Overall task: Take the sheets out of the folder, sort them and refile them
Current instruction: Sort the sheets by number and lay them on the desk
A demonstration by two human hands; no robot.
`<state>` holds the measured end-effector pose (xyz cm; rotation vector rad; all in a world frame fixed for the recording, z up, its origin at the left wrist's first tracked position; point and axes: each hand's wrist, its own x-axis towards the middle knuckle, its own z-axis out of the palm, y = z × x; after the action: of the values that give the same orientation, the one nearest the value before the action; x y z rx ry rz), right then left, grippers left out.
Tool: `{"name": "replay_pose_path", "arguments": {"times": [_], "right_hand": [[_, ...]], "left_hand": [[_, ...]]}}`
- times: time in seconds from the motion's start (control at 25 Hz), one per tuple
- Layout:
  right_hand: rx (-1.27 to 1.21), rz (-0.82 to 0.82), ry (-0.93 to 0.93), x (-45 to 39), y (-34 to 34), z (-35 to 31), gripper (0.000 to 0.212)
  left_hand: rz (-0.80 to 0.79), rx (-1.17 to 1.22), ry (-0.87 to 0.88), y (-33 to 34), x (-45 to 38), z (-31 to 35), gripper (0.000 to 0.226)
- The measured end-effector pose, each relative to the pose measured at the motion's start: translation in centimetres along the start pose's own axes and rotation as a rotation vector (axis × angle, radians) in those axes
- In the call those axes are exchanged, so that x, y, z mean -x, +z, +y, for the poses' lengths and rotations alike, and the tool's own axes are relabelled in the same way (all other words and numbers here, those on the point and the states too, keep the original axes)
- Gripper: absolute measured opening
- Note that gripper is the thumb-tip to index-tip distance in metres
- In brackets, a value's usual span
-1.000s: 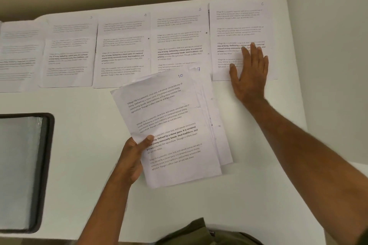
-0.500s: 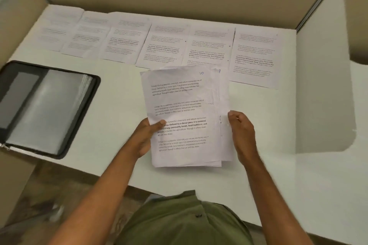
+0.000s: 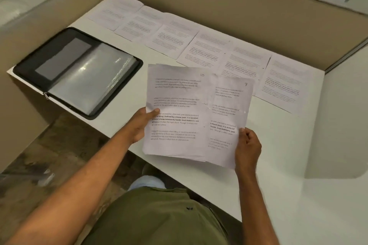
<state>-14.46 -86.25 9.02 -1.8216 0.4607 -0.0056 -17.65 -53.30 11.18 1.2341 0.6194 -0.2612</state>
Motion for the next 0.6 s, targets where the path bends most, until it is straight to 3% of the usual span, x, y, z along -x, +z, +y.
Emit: {"name": "replay_pose_path", "arguments": {"times": [0.16,0.32,0.6], "right_hand": [[0.033,0.088,0.021,0.1,3.6,-0.2,0.02],[0.043,0.146,0.129,1.6,11.3,0.2,0.022],[0.061,0.125,0.239,5.9,23.8,0.1,0.021]], "left_hand": [[0.037,0.053,-0.006,-6.4,-2.6,1.9,0.032],[0.018,0.081,-0.036,-14.5,-5.5,4.0,0.032],[0.061,0.075,-0.127,-27.2,-8.6,7.7,0.038]]}}
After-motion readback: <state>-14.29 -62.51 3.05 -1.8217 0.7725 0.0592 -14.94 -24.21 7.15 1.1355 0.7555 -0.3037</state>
